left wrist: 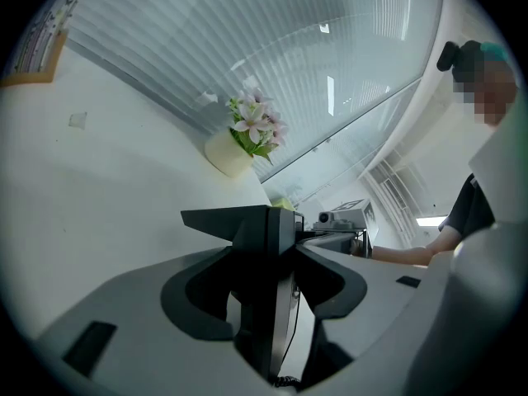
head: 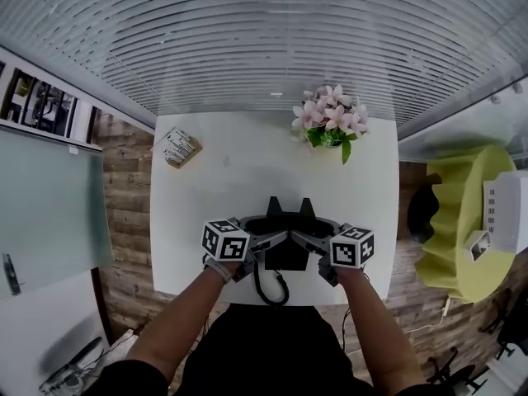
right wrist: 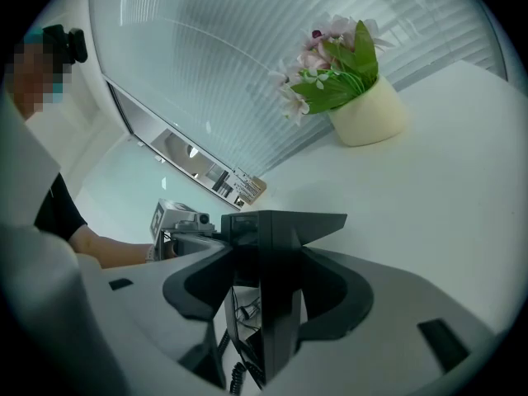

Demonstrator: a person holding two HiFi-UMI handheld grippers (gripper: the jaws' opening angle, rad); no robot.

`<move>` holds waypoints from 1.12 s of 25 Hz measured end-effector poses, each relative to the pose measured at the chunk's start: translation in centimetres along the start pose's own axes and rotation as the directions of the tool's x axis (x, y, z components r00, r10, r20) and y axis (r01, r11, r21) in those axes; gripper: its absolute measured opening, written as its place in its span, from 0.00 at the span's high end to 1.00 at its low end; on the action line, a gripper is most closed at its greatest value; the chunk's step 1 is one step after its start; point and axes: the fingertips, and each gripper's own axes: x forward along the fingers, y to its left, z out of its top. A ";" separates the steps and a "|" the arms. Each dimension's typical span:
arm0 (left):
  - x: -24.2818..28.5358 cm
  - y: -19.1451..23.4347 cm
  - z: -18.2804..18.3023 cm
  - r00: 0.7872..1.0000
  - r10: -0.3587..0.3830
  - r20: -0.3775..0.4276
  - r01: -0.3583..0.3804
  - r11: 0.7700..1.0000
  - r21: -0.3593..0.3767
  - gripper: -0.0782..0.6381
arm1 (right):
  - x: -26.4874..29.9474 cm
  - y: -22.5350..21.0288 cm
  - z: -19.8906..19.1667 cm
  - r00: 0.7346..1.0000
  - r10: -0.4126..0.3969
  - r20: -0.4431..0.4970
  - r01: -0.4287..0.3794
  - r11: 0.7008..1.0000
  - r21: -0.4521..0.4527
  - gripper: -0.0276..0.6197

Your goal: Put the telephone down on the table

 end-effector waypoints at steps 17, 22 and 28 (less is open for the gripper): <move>0.8 1.6 -0.2 1.000 0.000 0.002 0.000 0.997 -0.073 0.57 | 0.8 -1.5 0.0 1.000 0.032 0.001 -0.031 0.996 0.078 0.56; 0.5 1.6 -0.3 0.999 0.043 0.003 -0.043 0.998 -0.054 0.57 | 0.9 -1.4 -0.2 0.999 0.047 -0.012 -0.046 0.993 0.110 0.56; -1.0 2.0 -0.1 0.986 0.165 0.041 -0.164 0.986 -0.018 0.53 | 0.3 -1.8 -0.3 0.999 -0.029 -0.031 0.031 0.998 0.058 0.55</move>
